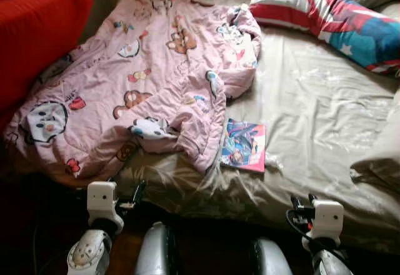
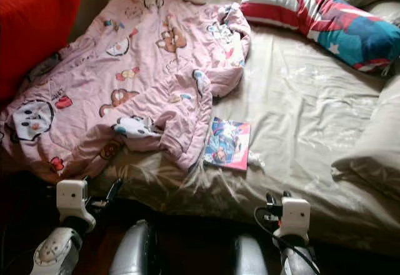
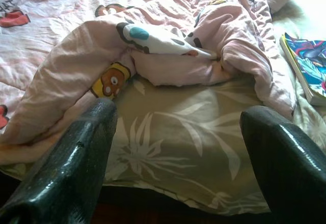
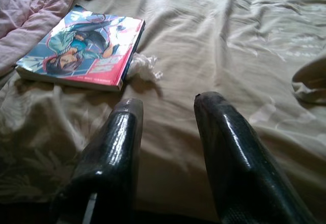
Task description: Clean up the room
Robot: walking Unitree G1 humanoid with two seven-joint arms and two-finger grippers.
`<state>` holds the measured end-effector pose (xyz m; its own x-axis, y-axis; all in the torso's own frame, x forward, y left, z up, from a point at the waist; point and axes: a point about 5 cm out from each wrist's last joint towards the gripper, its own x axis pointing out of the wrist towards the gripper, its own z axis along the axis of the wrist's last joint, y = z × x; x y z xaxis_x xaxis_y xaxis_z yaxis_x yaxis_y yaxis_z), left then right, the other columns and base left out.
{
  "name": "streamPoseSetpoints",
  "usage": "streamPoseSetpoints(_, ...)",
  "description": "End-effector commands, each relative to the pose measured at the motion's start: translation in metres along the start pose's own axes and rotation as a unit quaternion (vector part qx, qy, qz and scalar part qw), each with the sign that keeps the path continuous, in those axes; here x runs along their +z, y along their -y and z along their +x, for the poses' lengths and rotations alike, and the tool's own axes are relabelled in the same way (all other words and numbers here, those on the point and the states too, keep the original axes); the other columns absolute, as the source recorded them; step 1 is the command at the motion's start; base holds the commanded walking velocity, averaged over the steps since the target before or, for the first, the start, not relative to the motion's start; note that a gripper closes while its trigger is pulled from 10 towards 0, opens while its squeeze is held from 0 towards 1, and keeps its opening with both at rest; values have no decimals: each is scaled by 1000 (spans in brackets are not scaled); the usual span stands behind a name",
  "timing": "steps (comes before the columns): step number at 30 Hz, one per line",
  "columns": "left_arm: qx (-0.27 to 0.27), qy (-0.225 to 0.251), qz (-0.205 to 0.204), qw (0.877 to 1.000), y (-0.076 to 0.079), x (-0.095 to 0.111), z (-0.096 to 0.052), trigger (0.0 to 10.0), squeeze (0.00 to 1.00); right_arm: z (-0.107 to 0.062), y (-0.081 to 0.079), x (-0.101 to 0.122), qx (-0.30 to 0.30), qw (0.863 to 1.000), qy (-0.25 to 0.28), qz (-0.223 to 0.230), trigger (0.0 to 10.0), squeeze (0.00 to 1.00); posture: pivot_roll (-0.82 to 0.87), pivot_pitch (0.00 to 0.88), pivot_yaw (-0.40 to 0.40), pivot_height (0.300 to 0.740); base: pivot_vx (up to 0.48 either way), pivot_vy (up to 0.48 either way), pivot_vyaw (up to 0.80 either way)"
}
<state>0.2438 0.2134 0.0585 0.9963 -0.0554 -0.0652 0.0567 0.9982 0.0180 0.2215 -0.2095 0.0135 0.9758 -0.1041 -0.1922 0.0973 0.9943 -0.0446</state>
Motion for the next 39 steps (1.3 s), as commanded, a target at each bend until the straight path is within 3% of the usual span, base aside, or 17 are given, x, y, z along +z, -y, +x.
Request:
streamPoseSetpoints(1, 7, -19, 3, 1000, -5, -6, -4, 10000, 0, -2, 1, -4, -8, 1000, -6, 7, 10000, 0, -57, 166, 39, 594, 0, 0, 0)
streamPoseSetpoints(29, 5, -19, 6, 1000, -6, -5, -1, 10000, 0, 0, -5, -3, 15, 1000, 0, 9, 10000, 0, -55, 158, 46, 594, 226, 0, 0)
streamPoseSetpoints(39, 1, -14, 7, 1000, -5, -3, 1, 10000, 0, 10, -8, 5, 29, 999, 11, 13, 10000, 0, -58, 159, 51, 594, 196, 0, 0)
